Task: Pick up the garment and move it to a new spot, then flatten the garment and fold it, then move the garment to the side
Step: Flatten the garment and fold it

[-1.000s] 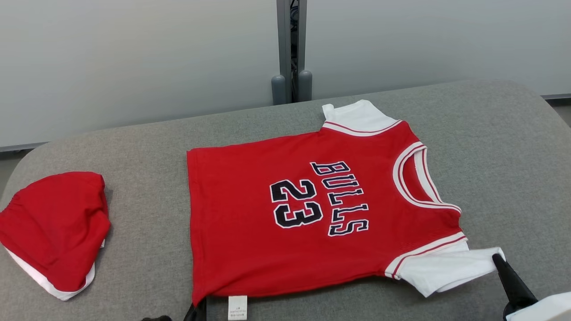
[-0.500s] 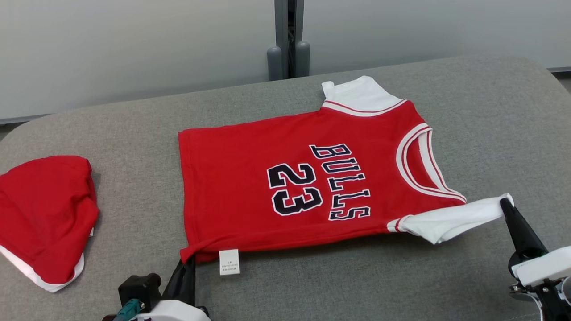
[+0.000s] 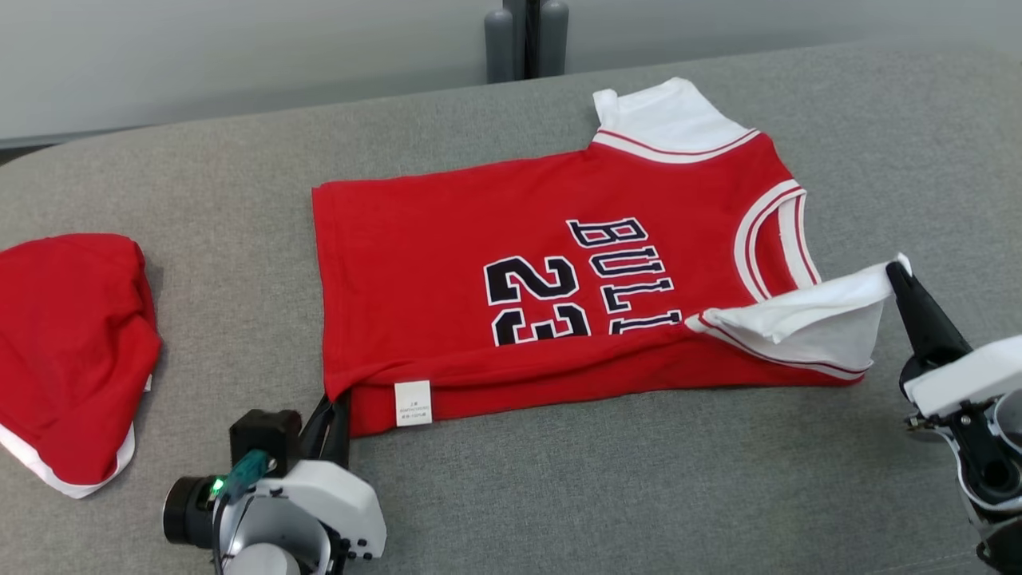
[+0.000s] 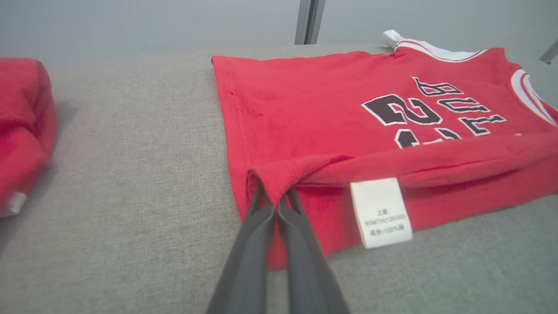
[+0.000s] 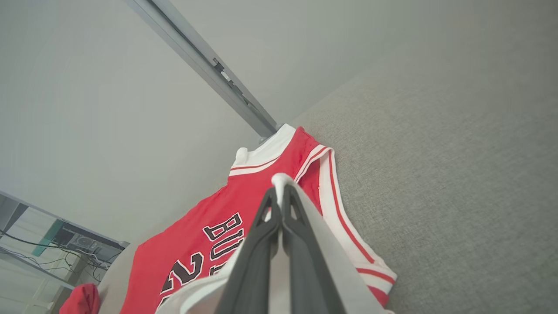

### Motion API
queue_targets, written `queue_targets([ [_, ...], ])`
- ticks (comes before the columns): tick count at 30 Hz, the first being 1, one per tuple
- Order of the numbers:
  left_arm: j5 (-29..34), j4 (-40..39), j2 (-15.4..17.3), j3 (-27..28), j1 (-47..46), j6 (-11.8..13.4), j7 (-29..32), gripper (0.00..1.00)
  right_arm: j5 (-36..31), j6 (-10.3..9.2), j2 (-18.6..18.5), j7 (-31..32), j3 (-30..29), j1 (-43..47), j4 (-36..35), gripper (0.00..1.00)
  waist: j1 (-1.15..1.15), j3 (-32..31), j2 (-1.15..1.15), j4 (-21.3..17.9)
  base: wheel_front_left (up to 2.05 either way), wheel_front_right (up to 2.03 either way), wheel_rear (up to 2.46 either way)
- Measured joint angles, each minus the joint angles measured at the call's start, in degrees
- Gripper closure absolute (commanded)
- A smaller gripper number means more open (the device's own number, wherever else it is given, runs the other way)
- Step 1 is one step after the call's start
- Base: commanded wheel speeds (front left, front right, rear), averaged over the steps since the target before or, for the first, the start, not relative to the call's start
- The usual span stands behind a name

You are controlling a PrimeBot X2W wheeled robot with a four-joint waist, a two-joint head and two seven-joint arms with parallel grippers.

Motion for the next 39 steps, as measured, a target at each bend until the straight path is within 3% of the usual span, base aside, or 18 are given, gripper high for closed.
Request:
queue_targets([
  [14,1.69,5.32,-0.62,-1.54,-9.26,0.25,1.99,1.0,-2.59,0.0,-0.41,2.71,3.72,-11.08,7.9,1.0,0.0,6.67,0.0,0.44,0.0,0.0,0.0],
  [34,1.78,9.77,-2.55,-2.86,-13.18,0.47,-0.24,1.0,1.09,0.0,-3.31,0.73,8.99,-18.11,14.26,1.0,0.0,9.43,0.0,2.82,0.0,0.0,0.0],
  [35,1.76,9.87,-2.63,-2.93,-13.24,0.47,-0.42,0.82,1.03,0.0,-3.49,0.71,9.5,-18.14,14.52,0.91,0.0,9.48,0.0,2.91,0.0,0.0,0.0],
  [36,1.71,10.0,-2.7,-3.0,-13.33,0.47,-0.49,0.51,1.08,0.0,-3.58,0.71,9.77,-18.3,14.69,0.01,0.0,9.49,0.0,3.0,0.0,0.0,0.0],
  [37,1.71,10.14,-2.78,-3.05,-13.4,0.48,-0.66,0.0,1.34,0.0,-3.61,0.73,10.0,-18.63,14.82,0.0,0.0,9.48,0.0,3.05,0.0,0.0,0.0],
  [39,1.71,10.43,-2.93,-3.14,-13.46,0.82,-0.85,0.0,1.57,0.0,-3.69,0.87,10.79,-18.89,14.89,0.0,0.0,9.38,0.0,3.1,0.0,0.0,0.0],
])
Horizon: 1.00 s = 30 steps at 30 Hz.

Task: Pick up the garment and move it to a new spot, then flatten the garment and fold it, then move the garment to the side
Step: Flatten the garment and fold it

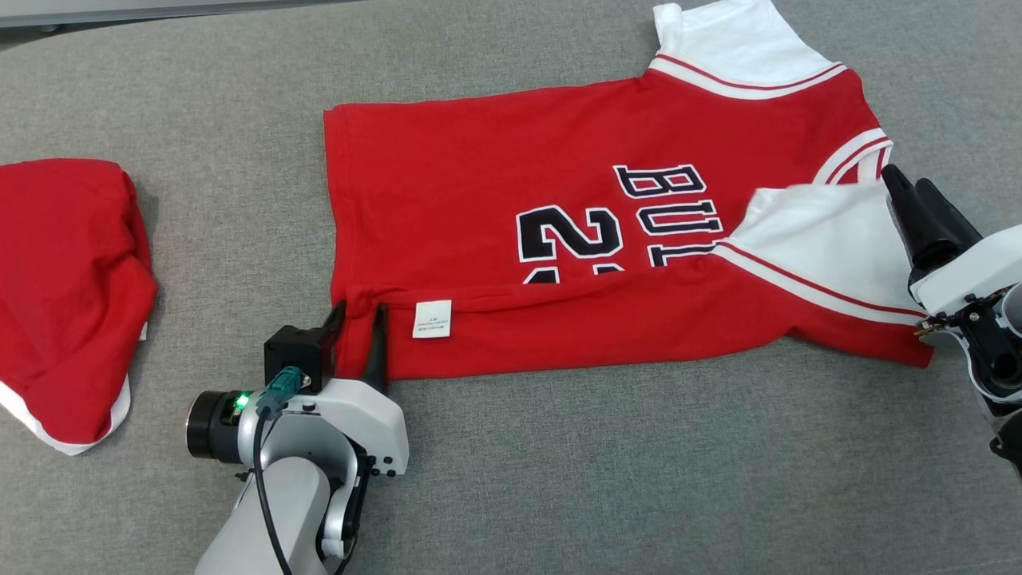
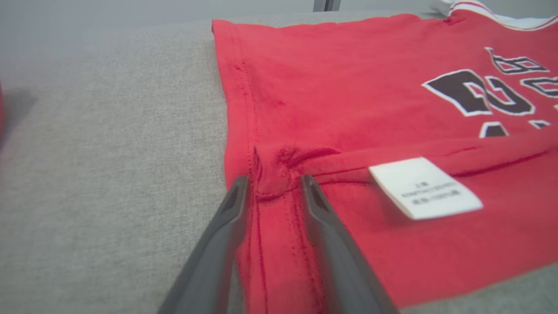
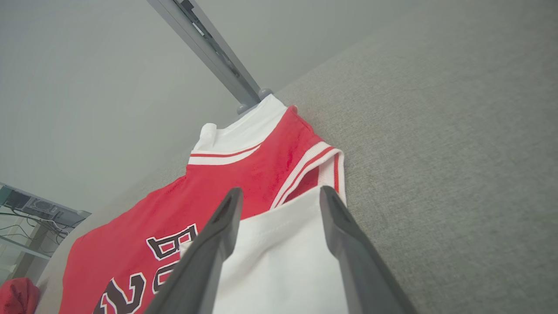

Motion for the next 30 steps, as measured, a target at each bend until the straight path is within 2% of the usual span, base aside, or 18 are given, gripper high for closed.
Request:
queue_targets([
  [10,-0.81,-1.31,0.69,1.38,2.85,2.16,-3.21,0.0,2.34,0.0,-1.55,-3.75,0.91,0.59,-1.81,0.0,0.0,-3.68,0.0,-0.5,0.0,0.0,0.0],
  [14,-1.19,-4.07,1.03,2.6,5.24,3.68,-5.41,0.0,3.38,0.0,-2.52,-6.91,-0.32,3.43,-3.21,0.0,0.0,-6.26,0.0,-0.82,0.0,0.0,0.0],
  [19,-1.93,-7.9,1.01,4.89,8.23,4.28,-10.26,0.0,4.59,0.0,-2.59,-10.39,-2.04,8.88,-6.16,0.0,0.0,-8.72,0.0,-1.53,0.0,0.0,0.0],
  [23,-3.7,-9.17,-0.07,6.32,11.96,2.91,-11.92,0.0,3.5,0.0,-2.02,-12.71,-3.12,14.27,-7.9,0.0,0.0,-9.92,0.0,-2.4,0.0,0.0,0.0],
  [30,-4.03,-12.43,-3.13,11.5,17.4,-1.08,-12.24,0.0,2.34,0.0,2.15,-14.18,-4.57,21.66,-9.92,0.0,0.0,-11.48,0.0,-3.88,0.0,0.0,0.0],
])
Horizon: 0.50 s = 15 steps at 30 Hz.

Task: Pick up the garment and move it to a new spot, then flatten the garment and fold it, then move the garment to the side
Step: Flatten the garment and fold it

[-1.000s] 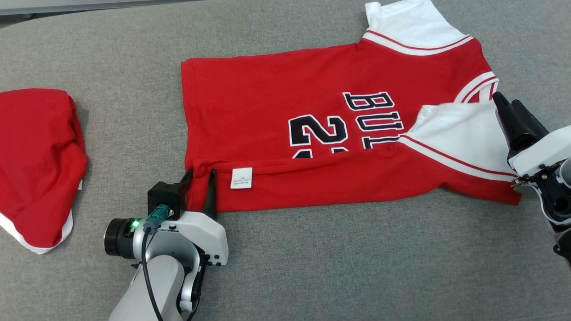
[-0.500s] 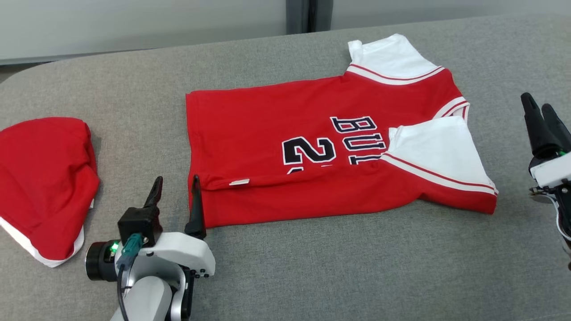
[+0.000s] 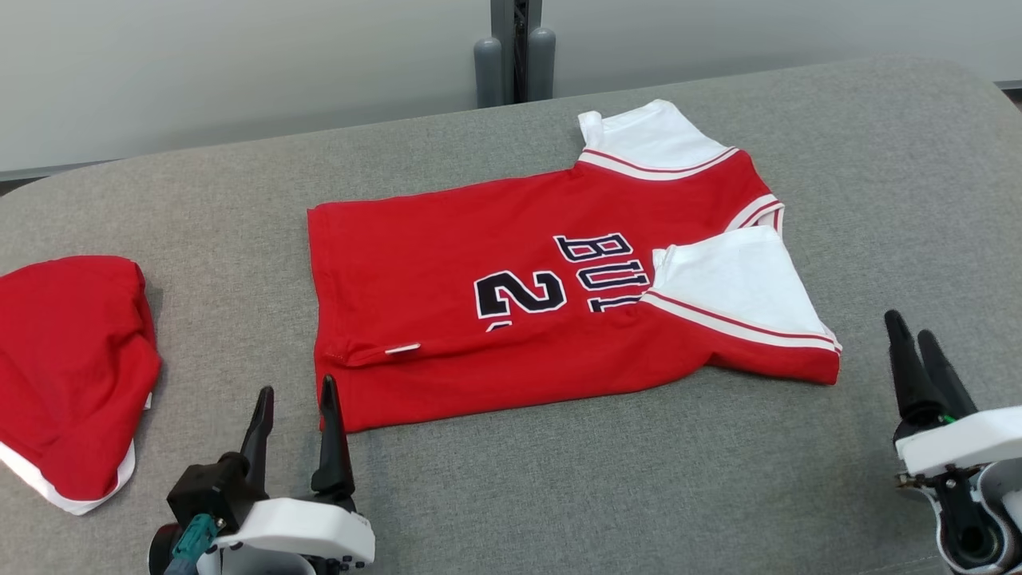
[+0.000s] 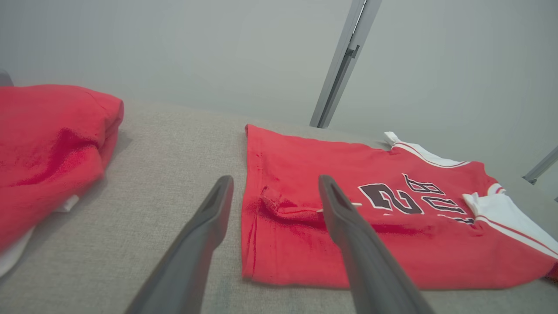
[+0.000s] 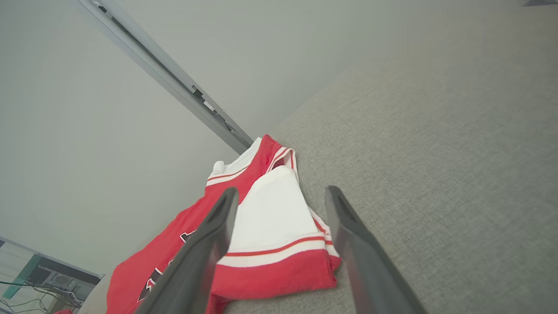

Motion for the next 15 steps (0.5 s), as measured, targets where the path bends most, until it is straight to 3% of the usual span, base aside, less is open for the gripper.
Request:
queue_targets([
  [9,0.69,1.01,-1.04,1.99,2.93,-2.98,0.0,0.0,-1.77,0.0,2.72,-0.14,-0.98,2.41,0.33,0.0,0.0,-1.49,0.0,-0.79,0.0,0.0,0.0],
  [15,-9.18,4.58,-1.13,-2.99,2.81,-5.6,-0.03,0.0,-1.26,0.0,3.9,1.79,-3.53,2.77,2.86,0.0,0.0,-1.09,0.0,-0.27,0.0,0.0,0.0],
])
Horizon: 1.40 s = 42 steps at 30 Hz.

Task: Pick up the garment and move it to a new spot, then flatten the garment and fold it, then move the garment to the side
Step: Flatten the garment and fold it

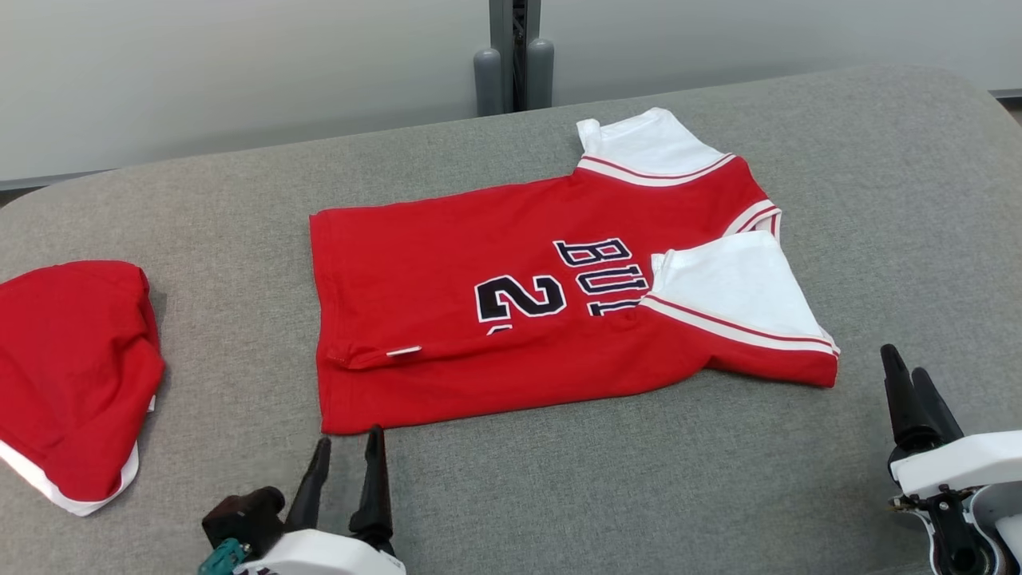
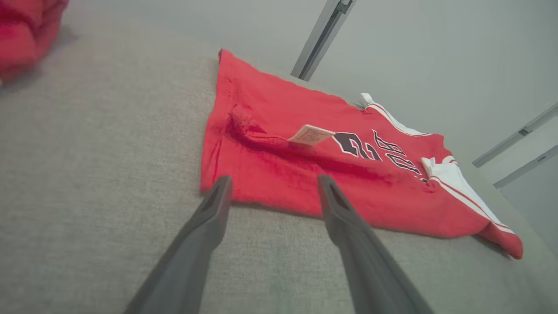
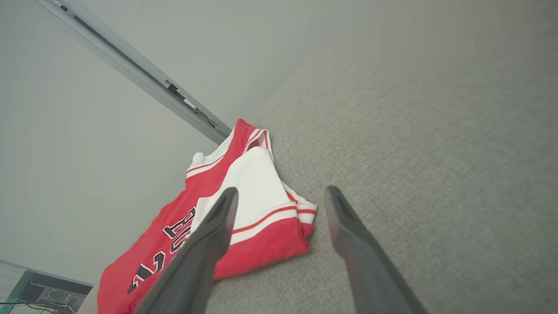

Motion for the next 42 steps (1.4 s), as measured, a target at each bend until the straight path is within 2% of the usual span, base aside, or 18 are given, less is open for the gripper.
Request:
queue_targets([
  [3,-4.89,2.71,-0.05,-2.26,-1.12,0.15,2.05,0.0,-0.25,0.0,0.82,1.13,-0.55,0.02,1.49,0.0,0.0,0.48,0.0,0.22,0.0,0.0,0.0],
  [7,-12.17,5.0,-0.01,-3.27,-2.89,1.81,3.24,0.0,-0.73,0.0,2.2,2.44,-0.69,-0.99,1.62,0.0,0.0,1.39,0.0,0.15,0.0,0.0,0.0],
  [10,-17.11,6.16,-0.01,-4.15,-4.59,1.55,3.48,0.0,-0.13,0.0,2.88,3.88,-0.97,-1.27,1.59,0.0,0.0,2.2,0.0,0.04,0.0,0.0,0.0],
  [19,-24.4,8.91,0.01,-5.9,-9.62,1.03,2.78,0.0,2.05,0.0,4.64,7.21,-2.81,-3.76,3.92,0.0,0.0,4.61,0.0,-0.05,0.0,0.0,0.0],
  [28,-24.88,11.21,0.19,-7.61,-13.55,0.79,1.88,0.0,2.41,0.0,5.45,7.89,-4.14,-6.38,7.1,0.0,0.0,7.18,0.0,0.53,0.0,0.0,0.0],
  [42,-25.48,12.37,0.24,-10.39,-16.45,0.73,0.78,0.0,2.41,0.01,4.61,9.04,-3.74,-9.2,7.12,0.0,0.0,9.77,0.0,2.12,0.0,0.0,0.0],
])
